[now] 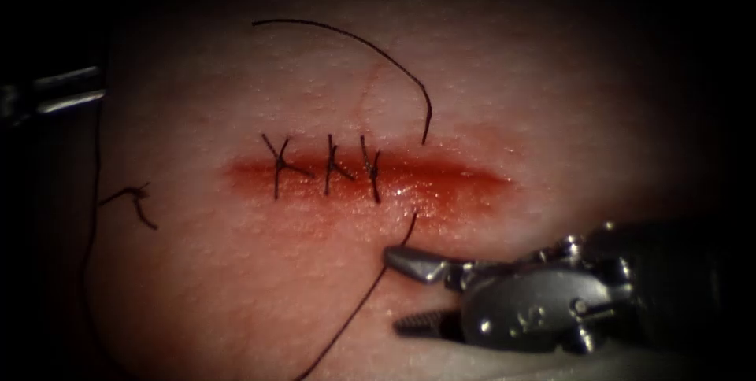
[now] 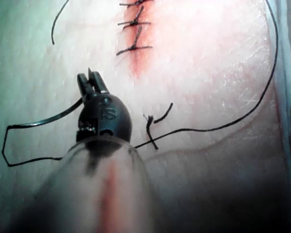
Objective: Wound Closure
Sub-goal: Use the right needle driver to pull the suture through until only a short tail is left.
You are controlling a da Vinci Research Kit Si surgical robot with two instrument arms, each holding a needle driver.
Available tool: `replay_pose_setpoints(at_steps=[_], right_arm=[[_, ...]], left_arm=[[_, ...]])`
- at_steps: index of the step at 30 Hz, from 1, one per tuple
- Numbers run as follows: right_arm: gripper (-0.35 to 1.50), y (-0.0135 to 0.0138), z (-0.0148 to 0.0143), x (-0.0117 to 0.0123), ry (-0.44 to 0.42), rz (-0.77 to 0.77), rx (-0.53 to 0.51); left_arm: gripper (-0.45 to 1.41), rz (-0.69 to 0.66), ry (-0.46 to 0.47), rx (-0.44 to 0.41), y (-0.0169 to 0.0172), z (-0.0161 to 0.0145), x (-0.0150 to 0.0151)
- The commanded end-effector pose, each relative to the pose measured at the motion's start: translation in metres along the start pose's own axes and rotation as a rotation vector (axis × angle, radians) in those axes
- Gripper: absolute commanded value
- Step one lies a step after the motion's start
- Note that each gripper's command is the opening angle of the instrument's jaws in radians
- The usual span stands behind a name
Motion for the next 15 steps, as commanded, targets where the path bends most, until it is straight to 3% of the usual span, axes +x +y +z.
replay_pose_setpoints(at_steps=[1,4,6,8,9,10,15], right_arm=[[1.18,0.0002,0.0013,-0.0006,-0.003,-0.008,-0.004],[1.15,0.001,0.0023,-0.0015,-0.015,-0.008,-0.011],[1.03,0.0013,0.0029,-0.0019,-0.017,-0.014,-0.014],[0.78,0.0012,0.0032,-0.002,-0.024,-0.039,-0.018],[0.36,0.001,0.0033,-0.002,-0.034,-0.052,-0.024],[-0.35,0.0007,0.0034,-0.0021,-0.041,-0.062,-0.027],[-0.35,-0.0002,0.0035,-0.0017,-0.065,-0.069,0.026]], left_arm=[[-0.45,0.001,0.001,0.001,0.0,0.0008,-0.0003],[-0.45,0.001,0.001,0.001,0.0001,0.0008,-0.0003],[-0.45,0.001,0.001,0.002,0.0001,0.0009,-0.0003],[-0.45,0.001,0.001,0.002,0.0001,0.0009,-0.0003],[-0.45,0.001,0.001,0.002,0.0001,0.0008,-0.0003],[-0.45,0.001,0.001,0.002,0.0001,0.0008,-0.0003],[-0.45,0.001,0.001,0.002,0.0001,0.0008,-0.0003]])
